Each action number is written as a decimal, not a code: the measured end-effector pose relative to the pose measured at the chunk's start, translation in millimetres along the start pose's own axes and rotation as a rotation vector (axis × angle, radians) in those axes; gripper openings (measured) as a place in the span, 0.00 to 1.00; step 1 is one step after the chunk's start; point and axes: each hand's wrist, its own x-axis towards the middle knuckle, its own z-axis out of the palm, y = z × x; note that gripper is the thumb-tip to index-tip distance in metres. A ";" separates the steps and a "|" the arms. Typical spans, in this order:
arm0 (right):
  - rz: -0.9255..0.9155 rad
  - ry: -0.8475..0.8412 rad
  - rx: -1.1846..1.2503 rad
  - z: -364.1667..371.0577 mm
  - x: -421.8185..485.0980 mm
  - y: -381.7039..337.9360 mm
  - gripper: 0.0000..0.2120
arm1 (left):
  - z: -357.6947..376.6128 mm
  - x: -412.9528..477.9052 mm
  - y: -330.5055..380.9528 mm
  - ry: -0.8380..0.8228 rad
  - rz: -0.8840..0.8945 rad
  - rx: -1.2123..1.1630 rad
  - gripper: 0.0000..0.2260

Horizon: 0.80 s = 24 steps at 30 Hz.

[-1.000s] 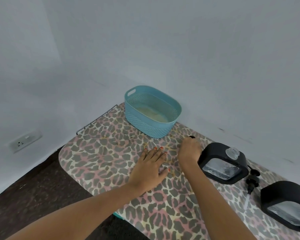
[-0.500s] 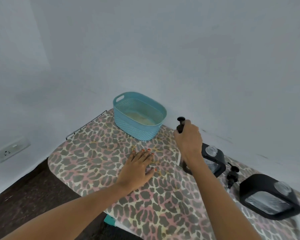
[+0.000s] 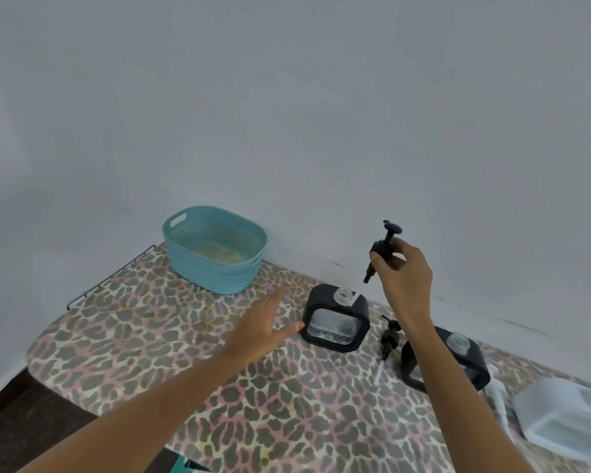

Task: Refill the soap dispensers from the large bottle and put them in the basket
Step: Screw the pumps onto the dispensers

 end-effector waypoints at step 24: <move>-0.042 -0.173 0.085 17.8 -5.3 30.9 0.19 | 13.6 50.0 61.5 0.023 0.110 -0.170 0.23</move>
